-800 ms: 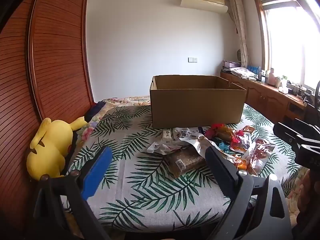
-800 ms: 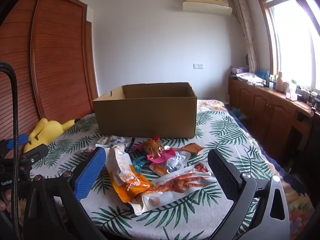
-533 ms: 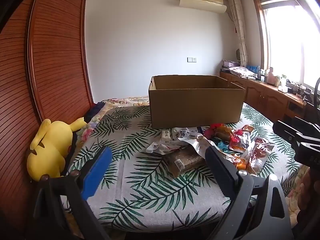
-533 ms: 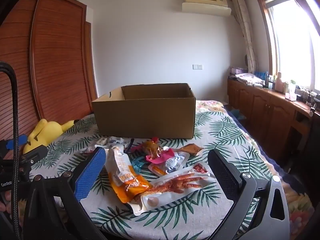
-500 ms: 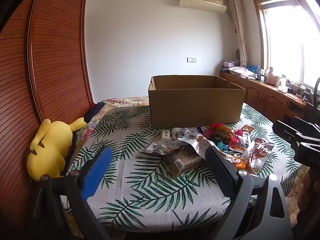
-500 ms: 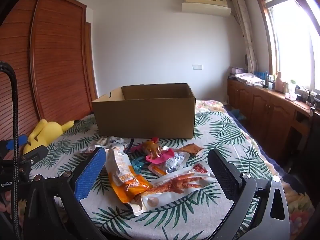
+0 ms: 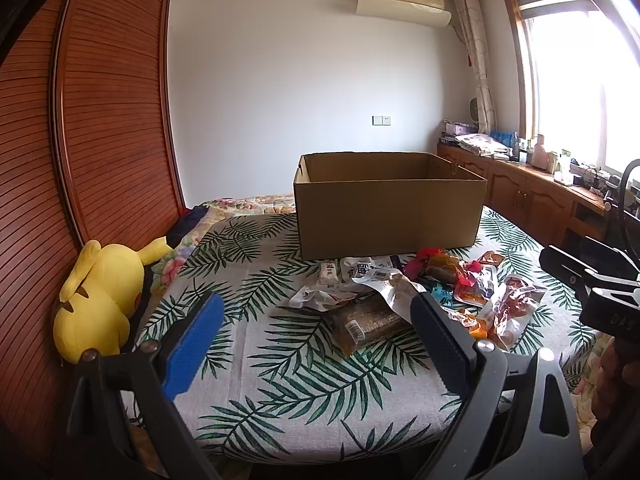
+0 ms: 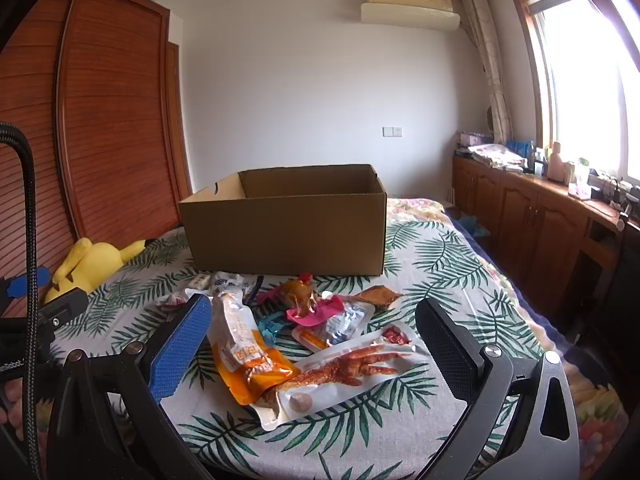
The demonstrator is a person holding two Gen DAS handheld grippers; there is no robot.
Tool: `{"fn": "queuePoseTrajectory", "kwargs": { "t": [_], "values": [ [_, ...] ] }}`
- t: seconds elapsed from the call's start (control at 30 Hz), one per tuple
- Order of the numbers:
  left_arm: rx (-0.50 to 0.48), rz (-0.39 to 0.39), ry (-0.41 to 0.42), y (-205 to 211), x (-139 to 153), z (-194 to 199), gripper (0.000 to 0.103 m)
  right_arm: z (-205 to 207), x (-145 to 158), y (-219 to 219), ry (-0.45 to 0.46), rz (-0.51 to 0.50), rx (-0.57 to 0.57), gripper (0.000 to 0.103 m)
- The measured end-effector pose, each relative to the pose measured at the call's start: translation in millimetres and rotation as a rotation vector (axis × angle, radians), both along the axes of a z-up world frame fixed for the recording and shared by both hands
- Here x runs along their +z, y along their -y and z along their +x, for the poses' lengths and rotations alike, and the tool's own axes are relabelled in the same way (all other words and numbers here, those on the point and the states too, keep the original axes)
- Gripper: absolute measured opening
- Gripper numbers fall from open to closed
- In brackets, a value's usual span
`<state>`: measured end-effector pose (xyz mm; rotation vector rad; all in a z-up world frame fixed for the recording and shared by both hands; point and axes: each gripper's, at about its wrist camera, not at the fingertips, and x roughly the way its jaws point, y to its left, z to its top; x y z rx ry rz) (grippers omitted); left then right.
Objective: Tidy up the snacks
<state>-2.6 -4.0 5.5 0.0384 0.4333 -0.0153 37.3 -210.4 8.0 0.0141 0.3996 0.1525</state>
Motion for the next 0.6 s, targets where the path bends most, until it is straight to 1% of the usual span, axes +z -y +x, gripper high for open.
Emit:
{"fn": "queuePoseTrajectory", "kwargs": {
  "t": [0.6],
  "values": [
    [-0.006,-0.01,0.01,1.8,4.3,-4.8,0.095,2.6,-2.6,0.6,0.001,-0.004,-0.014,0.103]
  ]
}}
